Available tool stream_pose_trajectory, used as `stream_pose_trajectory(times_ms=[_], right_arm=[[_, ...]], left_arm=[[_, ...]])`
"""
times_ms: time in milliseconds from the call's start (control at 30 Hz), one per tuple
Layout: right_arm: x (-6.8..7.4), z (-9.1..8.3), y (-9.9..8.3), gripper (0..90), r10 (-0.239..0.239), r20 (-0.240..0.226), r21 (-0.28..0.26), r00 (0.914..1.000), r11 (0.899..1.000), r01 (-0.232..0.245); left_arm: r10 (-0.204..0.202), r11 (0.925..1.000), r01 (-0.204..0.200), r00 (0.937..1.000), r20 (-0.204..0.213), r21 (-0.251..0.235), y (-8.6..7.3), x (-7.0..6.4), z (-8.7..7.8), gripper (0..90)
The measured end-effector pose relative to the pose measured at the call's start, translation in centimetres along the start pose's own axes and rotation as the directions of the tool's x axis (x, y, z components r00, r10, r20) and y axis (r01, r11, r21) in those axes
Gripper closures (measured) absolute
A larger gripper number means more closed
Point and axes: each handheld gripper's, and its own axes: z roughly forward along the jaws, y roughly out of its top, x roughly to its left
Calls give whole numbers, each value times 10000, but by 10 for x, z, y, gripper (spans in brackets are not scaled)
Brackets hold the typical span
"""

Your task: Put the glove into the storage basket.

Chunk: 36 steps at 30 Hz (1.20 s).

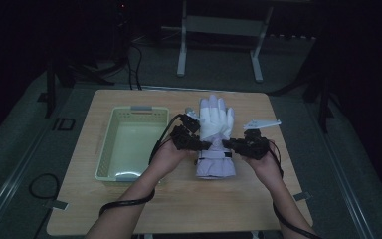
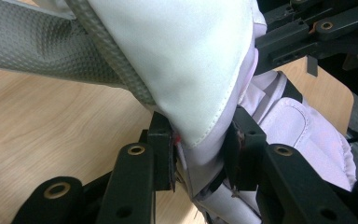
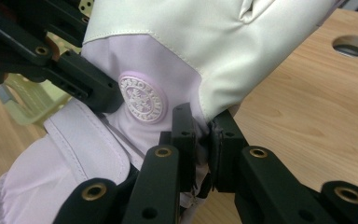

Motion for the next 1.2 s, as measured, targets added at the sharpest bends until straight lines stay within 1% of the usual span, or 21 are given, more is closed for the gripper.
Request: stream_pose_trajectory(times_ms=[67, 167, 200, 267, 300, 333, 367, 533, 600, 667, 733, 867, 900, 933, 967, 1000, 1100, 1200], right_arm=[[2, 1, 2, 822, -35, -36, -12, 10000, 10000, 35], [9, 8, 8, 822, -243, -65, 78, 9997, 9997, 244], [10, 9, 9, 822, -261, -108, 108, 9996, 9996, 262], [15, 12, 13, 822, -285, -195, 91, 9994, 9995, 286], [15, 12, 13, 822, -285, -195, 91, 9994, 9995, 286], [18, 14, 16, 822, -296, -275, 74, 9992, 9995, 299], [22, 18, 22, 822, -308, -341, 55, 9989, 9995, 310], [34, 29, 37, 822, -314, -439, -42, 9985, 9995, 312], [39, 34, 43, 822, -314, -521, -64, 9981, 9995, 311], [44, 39, 50, 821, -387, -573, -82, 9976, 9992, 383], [50, 45, 56, 821, -480, -619, -80, 9969, 9988, 476], [62, 58, 69, 821, -626, -723, -67, 9954, 9980, 623], [62, 58, 69, 821, -626, -723, -67, 9954, 9980, 623], [65, 62, 71, 821, -648, -732, -67, 9952, 9979, 645], [72, 69, 76, 821, -652, -792, -39, 9947, 9979, 651], [75, 73, 79, 821, -676, -816, -51, 9944, 9977, 674], [85, 86, 85, 821, -554, -1002, -41, 9934, 9985, 552], [96, 101, 90, 821, -574, -1097, -42, 9923, 9984, 573]], left_arm=[[18, 10000, -18, 10000, -32, 17, -1, 1, -2, 678], [-21, 10000, 21, 9999, -160, 19, -6, 4, -10, 678], [-106, 9999, 106, 9999, -132, 2, -7, 7, -14, 678], [-114, 9999, 115, 9998, -147, 35, -9, 11, -21, 677], [-114, 9999, 115, 9998, -147, 35, -9, 11, -21, 677], [-118, 9999, 118, 9997, -201, 33, -10, 15, -29, 677], [-119, 9999, 120, 9996, -248, 48, -10, 17, -33, 677], [-104, 9999, 107, 9992, -398, 69, -12, 28, -52, 677], [-74, 10000, 77, 9986, -518, 63, -12, 33, -60, 676], [-144, 9998, 154, 9979, -635, 161, -13, 38, -69, 675], [-167, 9998, 176, 9967, -794, 111, -16, 42, -77, 676], [-233, 9997, 242, 9957, -893, 90, -24, 55, -93, 676], [-233, 9997, 242, 9957, -893, 90, -24, 55, -93, 676], [-257, 9996, 268, 9952, -942, 100, -27, 61, -100, 676], [-182, 9997, 197, 9949, -990, 149, -29, 64, -104, 676], [-163, 9997, 182, 9946, -1023, 183, -31, 68, -108, 676], [-57, 9993, 99, 9939, -1105, 373, -37, 79, -120, 676], [44, 9990, 18, 9911, -1333, 457, -45, 89, -131, 676]])
